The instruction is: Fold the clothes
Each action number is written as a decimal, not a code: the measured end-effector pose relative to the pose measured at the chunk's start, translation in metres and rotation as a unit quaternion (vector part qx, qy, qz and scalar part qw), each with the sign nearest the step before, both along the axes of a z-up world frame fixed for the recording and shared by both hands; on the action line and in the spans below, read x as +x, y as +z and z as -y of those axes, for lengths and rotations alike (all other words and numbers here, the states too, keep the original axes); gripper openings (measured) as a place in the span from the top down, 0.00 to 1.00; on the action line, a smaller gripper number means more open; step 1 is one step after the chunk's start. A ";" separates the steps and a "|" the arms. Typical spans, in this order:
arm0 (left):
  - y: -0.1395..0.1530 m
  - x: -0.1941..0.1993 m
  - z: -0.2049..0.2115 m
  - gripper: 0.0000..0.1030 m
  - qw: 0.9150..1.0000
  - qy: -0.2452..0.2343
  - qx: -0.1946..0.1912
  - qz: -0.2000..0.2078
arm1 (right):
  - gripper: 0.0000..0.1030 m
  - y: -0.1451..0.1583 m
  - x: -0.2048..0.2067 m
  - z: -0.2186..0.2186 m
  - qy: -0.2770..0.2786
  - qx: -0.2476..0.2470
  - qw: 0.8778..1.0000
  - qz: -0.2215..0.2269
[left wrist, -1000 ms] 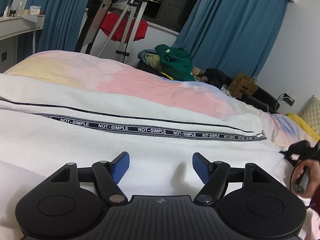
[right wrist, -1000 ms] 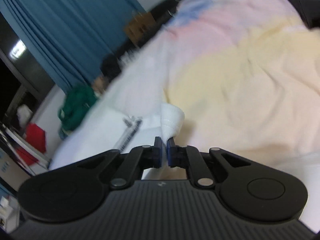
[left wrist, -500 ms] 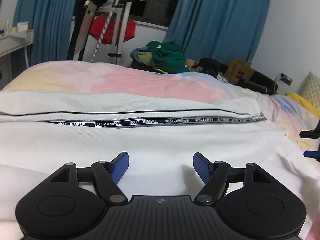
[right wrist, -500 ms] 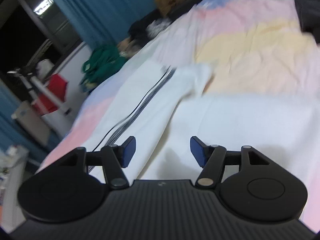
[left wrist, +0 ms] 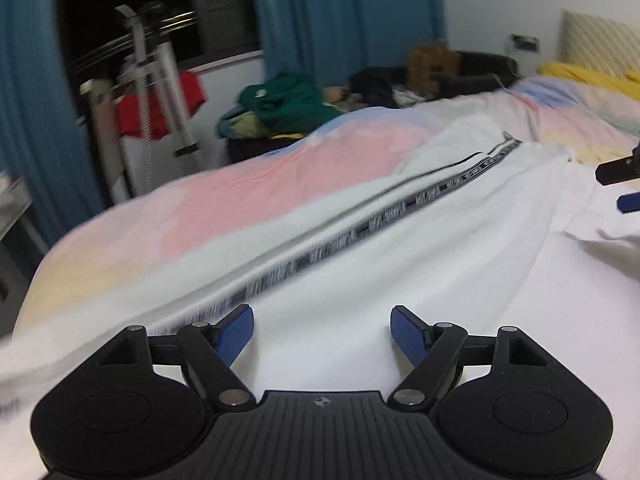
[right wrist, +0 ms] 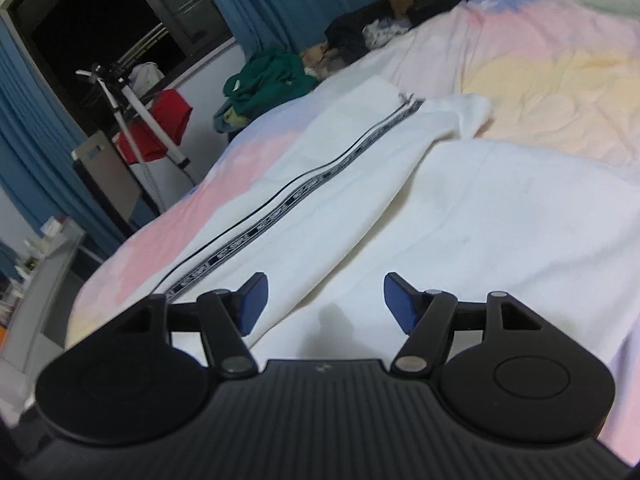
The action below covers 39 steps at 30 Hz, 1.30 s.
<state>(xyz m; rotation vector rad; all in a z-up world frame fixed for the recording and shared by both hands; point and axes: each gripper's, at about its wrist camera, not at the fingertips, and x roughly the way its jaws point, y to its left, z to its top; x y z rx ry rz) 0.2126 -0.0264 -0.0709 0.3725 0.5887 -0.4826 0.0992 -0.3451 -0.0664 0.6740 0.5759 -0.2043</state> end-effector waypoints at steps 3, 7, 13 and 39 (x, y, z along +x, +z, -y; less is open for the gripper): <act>0.009 0.043 0.019 0.24 0.999 -0.034 0.011 -0.014 | 0.34 -0.011 0.005 0.013 0.001 0.076 0.997 0.015; 0.010 0.098 0.052 0.27 0.991 -0.100 0.010 -0.082 | 0.34 -0.020 0.015 0.019 0.000 0.092 0.996 0.020; -0.009 0.145 0.093 0.66 0.973 -0.151 0.064 -0.163 | 0.34 -0.036 0.030 0.029 -0.003 0.136 0.991 0.012; 0.052 0.035 0.013 0.49 0.986 0.062 -0.115 -0.100 | 0.34 -0.030 0.019 0.048 -0.044 0.115 0.992 0.007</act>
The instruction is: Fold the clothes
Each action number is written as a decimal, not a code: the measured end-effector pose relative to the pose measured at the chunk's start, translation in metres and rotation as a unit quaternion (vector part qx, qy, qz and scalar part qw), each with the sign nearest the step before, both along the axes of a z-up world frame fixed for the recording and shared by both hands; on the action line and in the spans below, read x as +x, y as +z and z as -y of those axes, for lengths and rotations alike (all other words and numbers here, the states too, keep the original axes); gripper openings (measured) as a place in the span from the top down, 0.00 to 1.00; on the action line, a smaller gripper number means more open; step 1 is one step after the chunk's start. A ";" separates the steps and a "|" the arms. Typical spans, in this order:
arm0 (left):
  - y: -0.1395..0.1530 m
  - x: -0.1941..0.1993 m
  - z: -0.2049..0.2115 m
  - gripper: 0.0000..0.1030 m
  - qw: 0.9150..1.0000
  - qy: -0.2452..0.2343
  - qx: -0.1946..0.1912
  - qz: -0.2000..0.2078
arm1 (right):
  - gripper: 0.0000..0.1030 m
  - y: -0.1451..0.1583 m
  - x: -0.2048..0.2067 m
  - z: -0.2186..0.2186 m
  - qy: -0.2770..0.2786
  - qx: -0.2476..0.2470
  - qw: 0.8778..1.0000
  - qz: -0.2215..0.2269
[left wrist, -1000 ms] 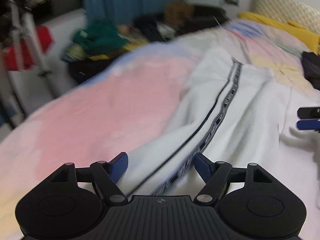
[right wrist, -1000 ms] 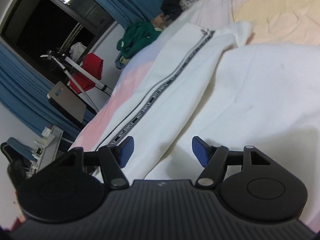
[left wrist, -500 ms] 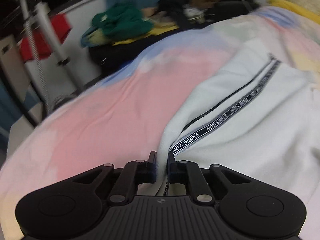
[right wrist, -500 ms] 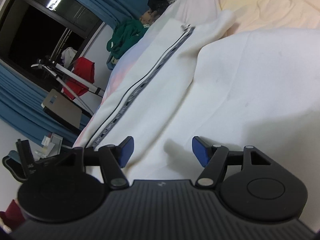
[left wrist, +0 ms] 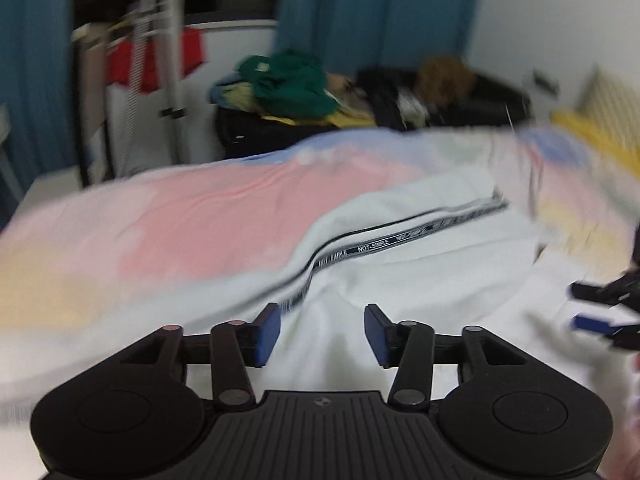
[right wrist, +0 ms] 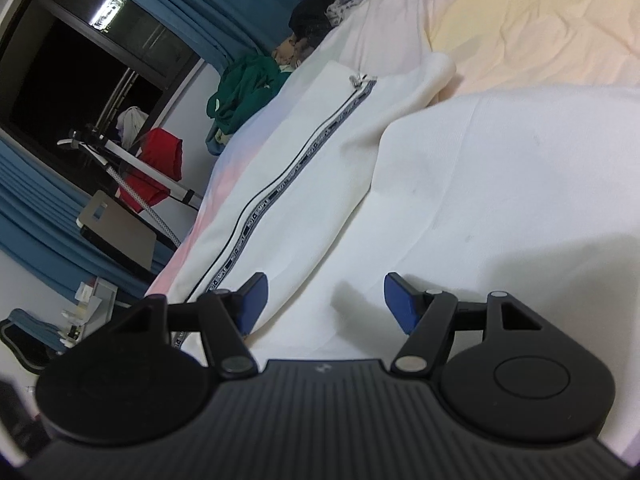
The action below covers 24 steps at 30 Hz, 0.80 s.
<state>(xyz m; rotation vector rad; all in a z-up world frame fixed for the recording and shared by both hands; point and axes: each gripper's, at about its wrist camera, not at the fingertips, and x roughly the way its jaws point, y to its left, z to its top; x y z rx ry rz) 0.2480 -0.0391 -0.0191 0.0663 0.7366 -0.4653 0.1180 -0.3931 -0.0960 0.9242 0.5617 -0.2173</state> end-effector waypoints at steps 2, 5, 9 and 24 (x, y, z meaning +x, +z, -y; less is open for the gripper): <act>0.006 -0.039 -0.020 0.44 0.999 0.023 -0.030 -0.003 | 0.34 0.004 -0.005 0.004 -0.003 0.000 1.000 0.002; 0.000 -0.094 -0.047 0.38 0.997 0.050 -0.058 0.002 | 0.34 0.009 -0.017 0.014 -0.013 0.007 1.000 0.002; -0.024 -0.155 -0.066 0.35 0.995 0.064 -0.072 -0.010 | 0.34 0.016 -0.045 0.041 -0.044 0.044 0.998 0.004; -0.031 -0.160 -0.078 0.33 0.988 0.053 -0.135 -0.046 | 0.36 -0.044 -0.152 0.144 -0.270 0.179 0.945 -0.047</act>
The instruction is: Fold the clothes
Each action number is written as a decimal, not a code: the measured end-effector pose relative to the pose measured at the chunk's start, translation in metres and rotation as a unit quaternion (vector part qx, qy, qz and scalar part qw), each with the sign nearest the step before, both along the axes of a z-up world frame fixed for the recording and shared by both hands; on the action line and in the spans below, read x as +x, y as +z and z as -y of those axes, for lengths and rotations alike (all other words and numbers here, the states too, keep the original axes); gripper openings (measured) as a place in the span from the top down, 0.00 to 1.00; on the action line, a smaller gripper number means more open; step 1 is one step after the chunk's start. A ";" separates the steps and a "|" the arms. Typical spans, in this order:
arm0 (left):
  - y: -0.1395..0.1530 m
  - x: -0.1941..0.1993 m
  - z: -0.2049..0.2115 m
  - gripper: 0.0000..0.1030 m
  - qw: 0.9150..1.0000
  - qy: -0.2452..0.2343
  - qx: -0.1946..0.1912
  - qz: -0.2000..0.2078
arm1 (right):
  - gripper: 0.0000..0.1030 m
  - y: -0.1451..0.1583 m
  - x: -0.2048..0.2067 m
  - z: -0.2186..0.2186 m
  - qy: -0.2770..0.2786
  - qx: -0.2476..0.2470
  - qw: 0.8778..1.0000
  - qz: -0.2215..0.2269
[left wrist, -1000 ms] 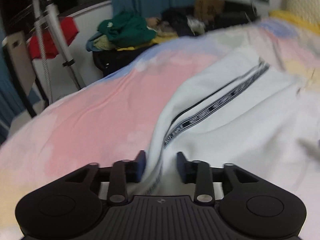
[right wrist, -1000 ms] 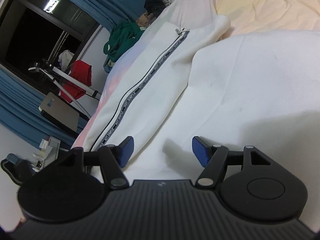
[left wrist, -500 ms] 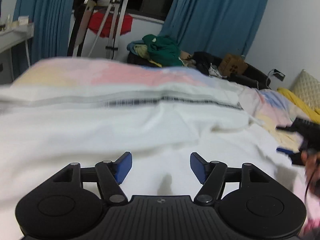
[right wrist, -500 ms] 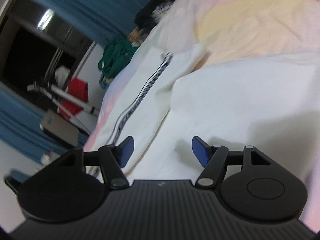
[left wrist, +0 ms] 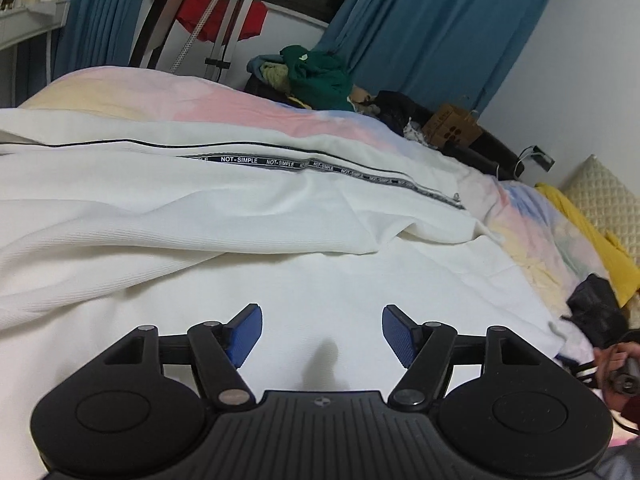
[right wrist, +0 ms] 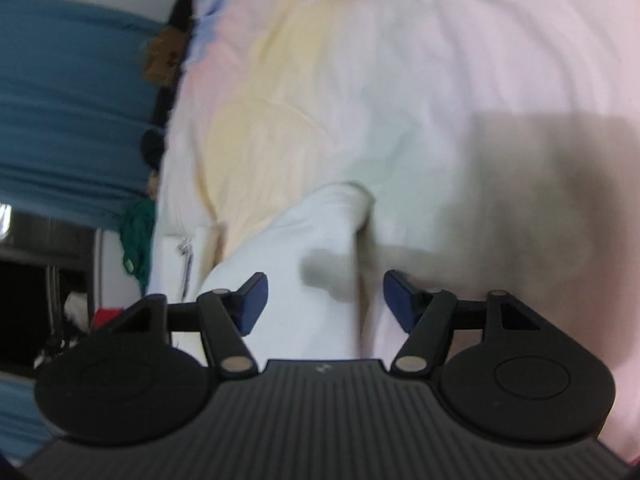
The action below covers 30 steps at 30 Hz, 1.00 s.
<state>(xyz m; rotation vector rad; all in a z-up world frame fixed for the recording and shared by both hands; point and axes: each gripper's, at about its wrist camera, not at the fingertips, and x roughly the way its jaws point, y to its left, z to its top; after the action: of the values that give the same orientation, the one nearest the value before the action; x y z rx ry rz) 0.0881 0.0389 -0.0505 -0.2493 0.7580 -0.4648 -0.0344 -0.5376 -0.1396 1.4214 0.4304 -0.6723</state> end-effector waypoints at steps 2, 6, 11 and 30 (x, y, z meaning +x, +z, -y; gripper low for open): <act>0.004 0.000 -0.004 0.33 1.000 0.002 -0.012 0.004 | 0.36 -0.004 0.002 0.002 -0.013 0.000 1.000 0.002; 0.009 -0.001 -0.012 0.32 0.999 0.015 -0.041 0.007 | 0.35 -0.014 0.012 0.004 -0.015 0.021 0.996 0.080; 0.007 -0.002 -0.013 0.31 0.998 0.031 -0.045 0.004 | 0.34 -0.016 0.028 0.005 -0.011 0.020 0.987 0.159; -0.019 0.005 0.002 0.31 0.997 0.058 -0.042 -0.022 | 0.34 -0.050 0.118 0.031 0.161 0.038 0.967 0.196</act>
<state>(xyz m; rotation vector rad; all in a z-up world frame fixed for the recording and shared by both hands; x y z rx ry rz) 0.0932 0.0366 -0.0696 -0.3818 0.7623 -0.3829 0.0837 -0.5688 -0.1896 1.4729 0.3628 -0.1058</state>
